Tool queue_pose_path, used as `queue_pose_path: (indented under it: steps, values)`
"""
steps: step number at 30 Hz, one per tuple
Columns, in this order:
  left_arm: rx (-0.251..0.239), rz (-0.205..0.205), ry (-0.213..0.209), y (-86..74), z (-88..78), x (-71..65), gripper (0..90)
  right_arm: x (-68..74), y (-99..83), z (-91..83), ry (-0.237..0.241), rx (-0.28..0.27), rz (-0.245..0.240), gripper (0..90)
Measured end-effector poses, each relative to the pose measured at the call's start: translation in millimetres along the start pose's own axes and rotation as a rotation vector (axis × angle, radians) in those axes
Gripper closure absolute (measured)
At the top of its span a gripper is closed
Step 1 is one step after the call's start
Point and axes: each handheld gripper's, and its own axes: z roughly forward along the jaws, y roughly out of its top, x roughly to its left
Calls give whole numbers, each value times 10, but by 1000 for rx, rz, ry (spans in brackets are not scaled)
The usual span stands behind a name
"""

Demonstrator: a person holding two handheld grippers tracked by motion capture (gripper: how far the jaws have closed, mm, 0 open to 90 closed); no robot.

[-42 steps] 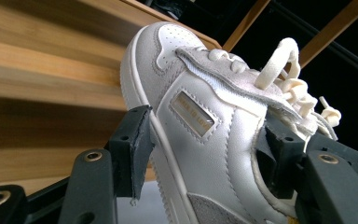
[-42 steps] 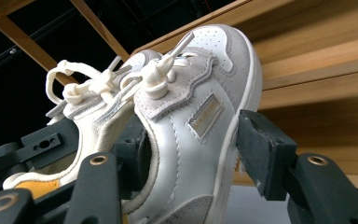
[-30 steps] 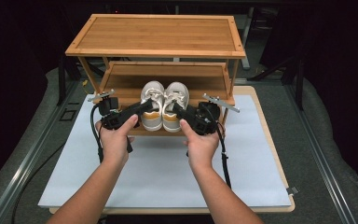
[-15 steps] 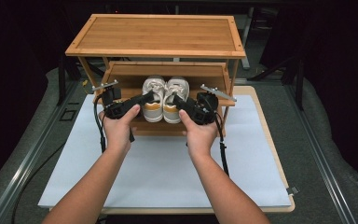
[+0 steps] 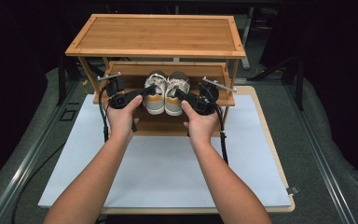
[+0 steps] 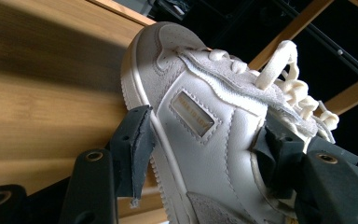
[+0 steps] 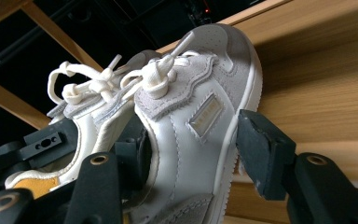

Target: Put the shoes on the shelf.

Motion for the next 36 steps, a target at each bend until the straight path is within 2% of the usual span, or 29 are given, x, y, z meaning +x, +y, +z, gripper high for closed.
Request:
queue_pose_path:
  steps: [3,9,10,13,15,18,19,23,27,28,31,36]
  values:
    - [22,-6,8,30,74,36,436,-57,33,73,0,21,12,467]
    - [27,-31,9,98,146,33,435,-91,100,126,-3,27,31,467]
    - [31,-45,11,110,162,33,435,-98,110,139,-5,29,31,466]
    - [49,-40,24,145,184,45,434,-75,147,169,-26,42,17,466]
    - [64,-53,34,159,204,44,430,-57,167,188,-34,55,6,463]
    - [85,-49,33,177,204,61,425,-45,181,199,-43,64,11,461]
    - [90,-67,24,185,210,76,422,-45,196,204,-49,77,7,459]
    - [111,-50,33,203,211,69,417,-34,212,213,-60,82,-3,458]
    - [91,-50,36,231,204,37,408,-24,228,219,-69,83,1,460]
    - [100,-30,51,246,204,12,408,-18,231,219,-74,85,-2,461]
    - [103,-20,55,251,201,6,408,1,243,215,-88,84,-16,466]
    - [101,-14,63,249,191,2,407,1,250,201,-75,85,-30,468]
